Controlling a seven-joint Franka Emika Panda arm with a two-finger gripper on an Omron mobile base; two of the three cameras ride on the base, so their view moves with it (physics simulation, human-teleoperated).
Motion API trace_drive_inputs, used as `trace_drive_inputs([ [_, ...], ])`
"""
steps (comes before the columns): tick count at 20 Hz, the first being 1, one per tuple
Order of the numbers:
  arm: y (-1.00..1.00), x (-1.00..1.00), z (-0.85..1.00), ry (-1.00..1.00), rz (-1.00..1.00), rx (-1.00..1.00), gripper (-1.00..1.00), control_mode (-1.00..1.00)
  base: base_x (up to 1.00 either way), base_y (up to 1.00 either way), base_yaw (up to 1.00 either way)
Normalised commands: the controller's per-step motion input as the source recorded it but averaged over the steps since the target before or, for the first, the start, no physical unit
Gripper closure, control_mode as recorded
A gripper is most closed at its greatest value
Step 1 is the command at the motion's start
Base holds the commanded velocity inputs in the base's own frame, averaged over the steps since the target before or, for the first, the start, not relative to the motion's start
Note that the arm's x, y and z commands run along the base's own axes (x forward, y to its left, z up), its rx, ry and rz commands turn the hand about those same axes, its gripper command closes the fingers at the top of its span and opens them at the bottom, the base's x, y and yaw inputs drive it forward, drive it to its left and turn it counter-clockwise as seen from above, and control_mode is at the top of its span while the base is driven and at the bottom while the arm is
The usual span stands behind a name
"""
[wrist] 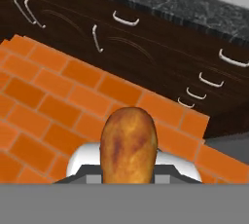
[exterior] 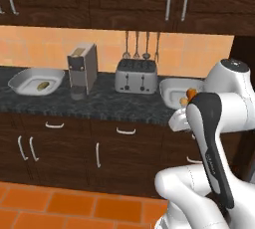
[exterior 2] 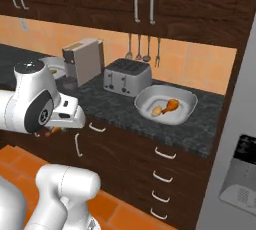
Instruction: Place one potato and one chicken drumstick in each tupperware on the nearby counter, to pack two identical lunches.
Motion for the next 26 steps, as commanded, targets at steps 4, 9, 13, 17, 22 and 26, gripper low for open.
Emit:
trace_drive_inputs([
  [4, 0.00, 0.00, 0.00, 0.00, 0.00, 0.00, 1.00, 1.00, 0.82, 1.00, 0.08],
  [9, 0.00, 0.00, 0.00, 0.00, 0.00, 0.00, 1.00, 1.00, 0.43, 1.00, 0.00],
  [13, 0.00, 0.00, 0.00, 0.00, 0.00, 0.00, 1.00, 1.00, 0.96, 1.00, -0.02],
  [17, 0.00, 0.00, 0.00, 0.00, 0.00, 0.00, 1.00, 1.00, 0.96, 1.00, -0.14],
  [22, 0.00, 0.00, 0.00, 0.00, 0.00, 0.00, 1.00, 1.00, 0.76, 0.95, -0.22],
  [26, 0.00, 0.00, 0.00, 0.00, 0.00, 0.00, 1.00, 1.00, 0.83, 0.81, -0.32],
])
